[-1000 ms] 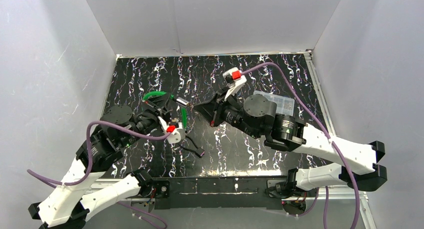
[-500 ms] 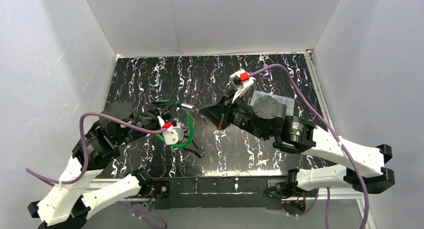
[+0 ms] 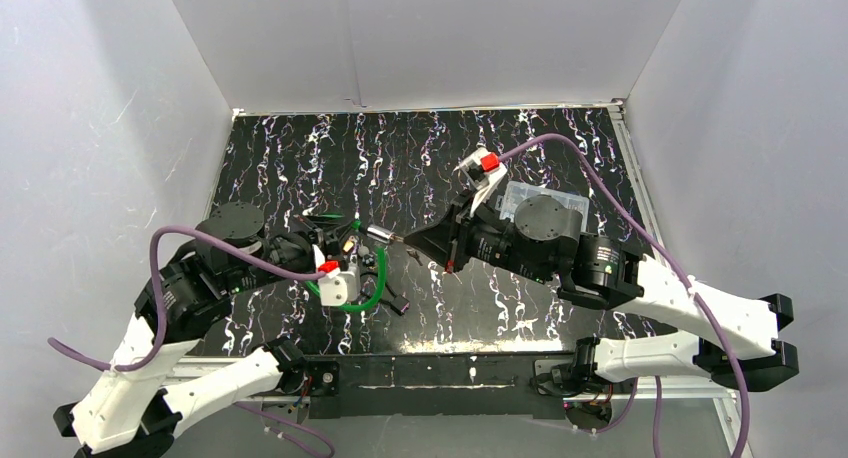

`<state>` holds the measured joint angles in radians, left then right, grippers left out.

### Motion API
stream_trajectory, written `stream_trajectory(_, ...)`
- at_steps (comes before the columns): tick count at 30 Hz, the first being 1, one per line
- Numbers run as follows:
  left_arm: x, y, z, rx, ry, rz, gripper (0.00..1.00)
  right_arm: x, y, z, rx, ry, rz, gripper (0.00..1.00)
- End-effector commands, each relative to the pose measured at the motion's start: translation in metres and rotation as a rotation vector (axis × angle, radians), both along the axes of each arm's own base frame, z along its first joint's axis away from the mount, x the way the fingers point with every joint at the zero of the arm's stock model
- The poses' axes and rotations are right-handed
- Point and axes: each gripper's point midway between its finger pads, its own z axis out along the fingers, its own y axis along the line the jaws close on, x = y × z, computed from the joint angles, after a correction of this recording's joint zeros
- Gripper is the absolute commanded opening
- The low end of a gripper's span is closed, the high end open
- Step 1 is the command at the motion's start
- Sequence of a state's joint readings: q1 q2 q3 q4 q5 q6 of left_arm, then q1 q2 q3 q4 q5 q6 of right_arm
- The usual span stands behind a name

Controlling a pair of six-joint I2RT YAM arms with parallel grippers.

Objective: Unlock with the key
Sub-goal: Unlock the lock.

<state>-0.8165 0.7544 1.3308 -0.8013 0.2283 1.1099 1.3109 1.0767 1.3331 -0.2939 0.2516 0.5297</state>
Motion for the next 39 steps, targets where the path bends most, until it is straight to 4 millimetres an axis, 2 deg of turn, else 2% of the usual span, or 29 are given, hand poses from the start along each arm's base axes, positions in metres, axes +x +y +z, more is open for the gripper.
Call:
stream_trajectory(1, -0.011, -0.022, 0.039, -0.113, -0.096, -0.127, 0.00, 0.014, -0.001, -0.004, 0.006, 0.041, -0.070, 0.01)
stream_trajectory(5, 0.012, -0.021, 0.050, -0.151, -0.148, -0.022, 0.00, 0.018, 0.003, -0.003, 0.028, 0.052, -0.090, 0.01)
stream_trajectory(8, 0.019, -0.020, 0.052, -0.169, -0.140, 0.015, 0.00, 0.018, 0.007, 0.001, 0.087, 0.042, -0.087, 0.01)
stream_trajectory(14, 0.016, -0.022, 0.048, -0.186, -0.126, 0.002, 0.00, 0.020, 0.019, 0.006, 0.125, -0.015, -0.065, 0.01)
stream_trajectory(22, 0.009, -0.031, 0.050, -0.202, -0.104, -0.052, 0.00, 0.024, 0.051, 0.000, 0.025, -0.057, -0.017, 0.01)
stream_trajectory(25, 0.006, -0.031, 0.049, -0.197, -0.108, -0.067, 0.00, 0.026, 0.051, -0.006, -0.009, -0.058, -0.021, 0.01)
stream_trajectory(27, 0.002, -0.030, 0.045, -0.186, -0.099, -0.077, 0.00, 0.026, 0.044, 0.001, 0.028, -0.075, -0.024, 0.02)
stream_trajectory(33, 0.003, -0.027, 0.033, -0.161, -0.088, -0.066, 0.00, 0.031, 0.024, -0.001, -0.028, -0.112, -0.054, 0.32)
stream_trajectory(39, 0.009, -0.021, 0.033, -0.155, -0.086, -0.019, 0.00, 0.028, 0.013, 0.007, -0.010, -0.108, -0.056, 0.51)
